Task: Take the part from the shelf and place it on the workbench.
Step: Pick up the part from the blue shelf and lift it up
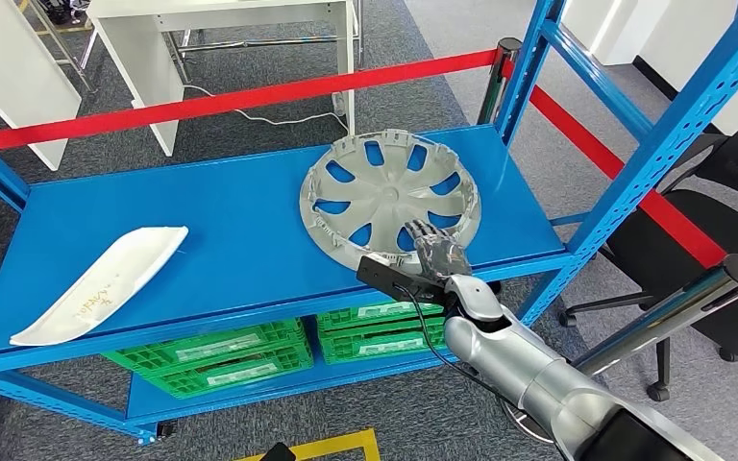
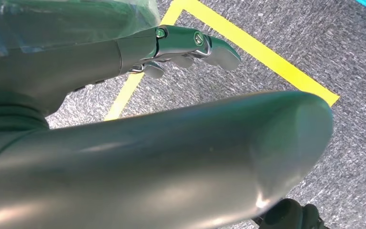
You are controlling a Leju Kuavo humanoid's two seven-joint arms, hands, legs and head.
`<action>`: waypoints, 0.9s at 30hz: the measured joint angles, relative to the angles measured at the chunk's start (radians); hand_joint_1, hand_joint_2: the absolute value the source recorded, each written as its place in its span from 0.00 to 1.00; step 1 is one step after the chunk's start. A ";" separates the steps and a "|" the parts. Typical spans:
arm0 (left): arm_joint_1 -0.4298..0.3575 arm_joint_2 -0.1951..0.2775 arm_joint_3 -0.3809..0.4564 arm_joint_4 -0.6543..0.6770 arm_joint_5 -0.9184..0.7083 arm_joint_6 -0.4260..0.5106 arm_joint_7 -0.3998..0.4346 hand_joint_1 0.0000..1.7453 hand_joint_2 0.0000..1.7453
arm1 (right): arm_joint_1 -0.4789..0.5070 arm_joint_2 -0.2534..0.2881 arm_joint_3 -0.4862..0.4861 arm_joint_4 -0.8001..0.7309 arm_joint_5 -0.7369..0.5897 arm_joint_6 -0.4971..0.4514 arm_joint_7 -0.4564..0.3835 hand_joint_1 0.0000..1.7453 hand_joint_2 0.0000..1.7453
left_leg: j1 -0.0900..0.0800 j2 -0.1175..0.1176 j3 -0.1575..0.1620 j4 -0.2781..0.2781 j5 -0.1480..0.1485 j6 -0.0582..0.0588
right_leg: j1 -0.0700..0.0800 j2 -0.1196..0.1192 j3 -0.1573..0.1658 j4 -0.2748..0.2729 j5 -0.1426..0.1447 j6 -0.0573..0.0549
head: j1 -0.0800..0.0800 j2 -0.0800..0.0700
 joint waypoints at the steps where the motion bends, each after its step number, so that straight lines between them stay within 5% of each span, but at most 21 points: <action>1: 0.000 0.000 0.000 0.000 0.000 0.000 0.000 0.00 0.00 | -0.001 0.000 0.000 0.000 -0.006 0.000 0.000 0.00 1.00 | 0.000 0.000 0.000 0.000 0.000 0.000 | 0.000 0.000 0.000 0.000 0.000 0.000 | 0.000 0.000; 27: 0.000 0.000 0.001 0.000 -0.001 0.000 -0.005 0.00 0.00 | -0.010 0.000 0.000 0.000 -0.061 0.020 -0.017 0.00 1.00 | 0.000 0.000 0.002 0.000 0.000 0.000 | 0.000 0.000 0.001 0.000 0.000 0.000 | 0.000 0.000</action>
